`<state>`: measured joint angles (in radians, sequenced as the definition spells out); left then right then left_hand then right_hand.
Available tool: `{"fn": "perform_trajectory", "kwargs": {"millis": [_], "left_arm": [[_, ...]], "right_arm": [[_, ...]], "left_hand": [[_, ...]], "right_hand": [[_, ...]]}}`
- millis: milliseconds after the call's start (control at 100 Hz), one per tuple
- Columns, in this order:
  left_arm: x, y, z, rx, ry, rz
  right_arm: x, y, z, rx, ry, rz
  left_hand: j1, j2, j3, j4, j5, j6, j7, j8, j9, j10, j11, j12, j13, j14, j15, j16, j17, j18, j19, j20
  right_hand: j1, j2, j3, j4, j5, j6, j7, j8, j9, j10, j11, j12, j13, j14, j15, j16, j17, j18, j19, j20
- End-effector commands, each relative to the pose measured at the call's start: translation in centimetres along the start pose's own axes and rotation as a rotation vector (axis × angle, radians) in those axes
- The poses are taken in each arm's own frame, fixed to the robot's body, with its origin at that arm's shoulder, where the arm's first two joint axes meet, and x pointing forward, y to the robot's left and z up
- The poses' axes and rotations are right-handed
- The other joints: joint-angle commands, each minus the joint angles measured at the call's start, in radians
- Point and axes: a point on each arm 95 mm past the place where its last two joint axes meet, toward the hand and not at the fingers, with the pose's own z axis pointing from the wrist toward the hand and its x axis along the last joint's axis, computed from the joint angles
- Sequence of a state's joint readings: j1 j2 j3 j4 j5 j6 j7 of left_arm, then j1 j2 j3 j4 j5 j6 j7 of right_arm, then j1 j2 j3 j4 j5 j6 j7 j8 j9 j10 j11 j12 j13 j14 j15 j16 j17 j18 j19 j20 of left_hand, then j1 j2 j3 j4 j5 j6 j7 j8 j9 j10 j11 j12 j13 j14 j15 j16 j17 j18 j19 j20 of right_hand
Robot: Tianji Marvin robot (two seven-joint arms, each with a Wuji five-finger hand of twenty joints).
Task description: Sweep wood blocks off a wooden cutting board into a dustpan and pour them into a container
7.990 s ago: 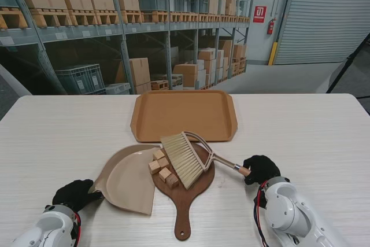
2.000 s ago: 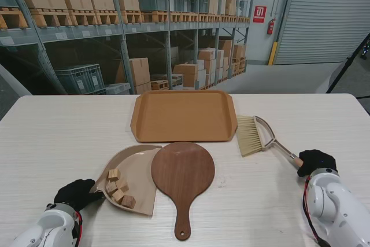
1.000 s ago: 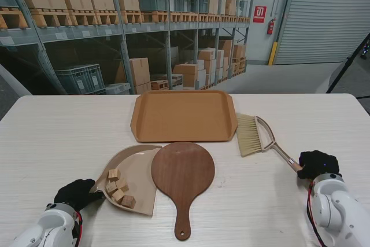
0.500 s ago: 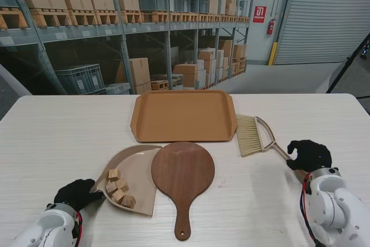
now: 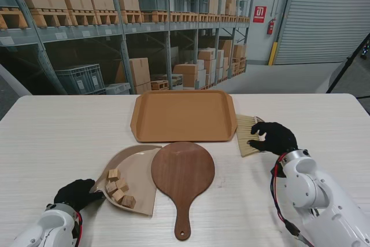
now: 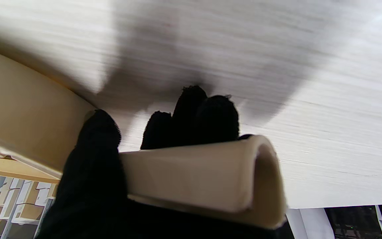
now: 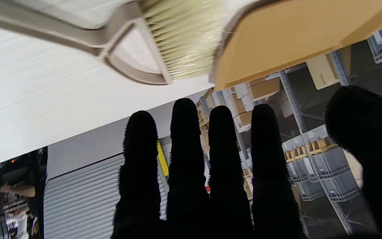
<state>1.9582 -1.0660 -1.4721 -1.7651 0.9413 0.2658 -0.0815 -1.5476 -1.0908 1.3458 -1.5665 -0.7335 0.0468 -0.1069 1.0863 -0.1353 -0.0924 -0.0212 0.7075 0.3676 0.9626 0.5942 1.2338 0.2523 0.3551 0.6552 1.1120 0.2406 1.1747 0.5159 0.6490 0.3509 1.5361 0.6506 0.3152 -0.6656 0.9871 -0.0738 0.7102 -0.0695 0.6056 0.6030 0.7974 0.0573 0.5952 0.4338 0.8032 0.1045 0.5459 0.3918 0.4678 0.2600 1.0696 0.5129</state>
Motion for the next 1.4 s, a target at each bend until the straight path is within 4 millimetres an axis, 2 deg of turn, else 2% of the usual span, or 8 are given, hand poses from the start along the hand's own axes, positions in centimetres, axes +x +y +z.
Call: {"fn": "perform_trajectory", "kwargs": {"millis": [0, 180, 340, 540, 670, 850, 1160, 1390], "left_arm": [[-0.1, 1.1, -0.3, -0.042, -0.010, -0.005], [-0.2, 1.2, -0.3, -0.044, -0.011, -0.008], [-0.2, 1.1, -0.2, -0.042, -0.011, -0.010], [-0.2, 1.1, -0.3, -0.042, -0.015, -0.015], [-0.3, 1.2, -0.3, -0.043, -0.019, -0.016], [-0.5, 1.2, -0.5, -0.047, -0.027, -0.015], [-1.4, 1.1, -1.4, -0.037, -0.078, -0.022], [-1.8, 0.7, -2.1, -0.005, -0.110, -0.066]], "right_arm": [[1.9, 0.1, 0.6, -0.002, 0.026, 0.037], [4.1, -0.8, 2.0, 0.017, 0.048, 0.165], [5.6, -2.3, 2.8, 0.058, 0.074, 0.279], [6.9, -5.0, 2.9, 0.134, 0.100, 0.456], [7.4, -6.5, 2.7, 0.187, 0.134, 0.532], [7.6, -7.4, 2.2, 0.231, 0.161, 0.528], [7.1, -7.9, 1.7, 0.258, 0.136, 0.541], [6.7, -7.9, 1.4, 0.278, 0.123, 0.547]], "left_hand": [[0.118, 0.086, 0.102, 0.004, 0.114, -0.018, 0.008, 0.001, 0.070, -0.263, 0.838, 0.000, 0.100, -0.149, 0.027, 0.007, -0.003, -0.025, 0.017, -0.015], [0.119, 0.085, 0.101, 0.004, 0.114, -0.019, 0.009, 0.003, 0.070, -0.263, 0.839, 0.001, 0.101, -0.151, 0.027, 0.007, -0.003, -0.024, 0.017, -0.014], [0.119, 0.086, 0.100, 0.004, 0.114, -0.018, 0.008, 0.004, 0.070, -0.263, 0.839, 0.001, 0.101, -0.150, 0.027, 0.007, -0.002, -0.026, 0.017, -0.014], [0.119, 0.087, 0.099, 0.004, 0.114, -0.017, 0.009, 0.005, 0.070, -0.263, 0.840, 0.001, 0.100, -0.150, 0.028, 0.007, -0.002, -0.026, 0.017, -0.014], [0.120, 0.088, 0.099, 0.004, 0.114, -0.018, 0.009, 0.006, 0.070, -0.264, 0.840, 0.001, 0.100, -0.149, 0.028, 0.007, -0.002, -0.025, 0.017, -0.014], [0.121, 0.089, 0.099, 0.004, 0.115, -0.017, 0.010, 0.008, 0.070, -0.260, 0.843, 0.002, 0.097, -0.145, 0.030, 0.008, -0.008, -0.023, 0.017, -0.013], [0.133, 0.102, 0.099, 0.004, 0.109, 0.001, 0.003, 0.021, 0.059, -0.245, 0.873, 0.016, 0.086, -0.131, 0.062, 0.020, -0.032, -0.010, 0.030, 0.007], [0.160, 0.101, 0.104, 0.005, 0.108, 0.029, 0.005, 0.049, 0.065, -0.237, 0.965, 0.056, 0.085, -0.125, 0.147, 0.036, -0.051, 0.011, 0.054, 0.047]], "right_hand": [[-0.041, 0.052, -0.055, 0.029, -0.034, 0.025, -0.019, -0.016, -0.032, 0.028, -0.025, -0.023, -0.021, 0.016, -0.030, -0.021, -0.015, 0.038, -0.028, 0.009], [-0.061, 0.103, -0.114, 0.034, -0.079, 0.045, -0.045, -0.030, -0.056, 0.034, -0.047, -0.038, -0.040, 0.014, -0.060, -0.031, -0.031, 0.046, -0.059, -0.002], [-0.074, 0.124, -0.141, 0.035, -0.097, 0.038, -0.057, -0.034, -0.091, 0.046, -0.091, -0.070, -0.062, 0.012, -0.102, -0.047, -0.053, 0.052, -0.104, -0.013], [-0.104, 0.122, -0.156, 0.029, -0.120, 0.034, -0.072, -0.047, -0.140, 0.059, -0.157, -0.117, -0.111, 0.007, -0.192, -0.087, -0.092, 0.056, -0.198, -0.035], [-0.149, 0.140, -0.178, 0.021, -0.129, 0.023, -0.073, -0.054, -0.141, 0.044, -0.153, -0.122, -0.125, 0.003, -0.212, -0.095, -0.112, 0.068, -0.234, -0.037], [-0.135, 0.160, -0.198, 0.024, -0.135, 0.023, -0.067, -0.054, -0.132, 0.041, -0.137, -0.111, -0.109, 0.003, -0.199, -0.085, -0.097, 0.071, -0.238, -0.020], [-0.116, 0.171, -0.209, 0.029, -0.129, 0.025, -0.059, -0.055, -0.122, 0.043, -0.122, -0.095, -0.088, 0.009, -0.170, -0.065, -0.080, 0.069, -0.224, 0.008], [-0.102, 0.173, -0.205, 0.030, -0.111, 0.026, -0.053, -0.054, -0.114, 0.048, -0.119, -0.089, -0.069, 0.012, -0.151, -0.054, -0.063, 0.066, -0.205, 0.027]]}}
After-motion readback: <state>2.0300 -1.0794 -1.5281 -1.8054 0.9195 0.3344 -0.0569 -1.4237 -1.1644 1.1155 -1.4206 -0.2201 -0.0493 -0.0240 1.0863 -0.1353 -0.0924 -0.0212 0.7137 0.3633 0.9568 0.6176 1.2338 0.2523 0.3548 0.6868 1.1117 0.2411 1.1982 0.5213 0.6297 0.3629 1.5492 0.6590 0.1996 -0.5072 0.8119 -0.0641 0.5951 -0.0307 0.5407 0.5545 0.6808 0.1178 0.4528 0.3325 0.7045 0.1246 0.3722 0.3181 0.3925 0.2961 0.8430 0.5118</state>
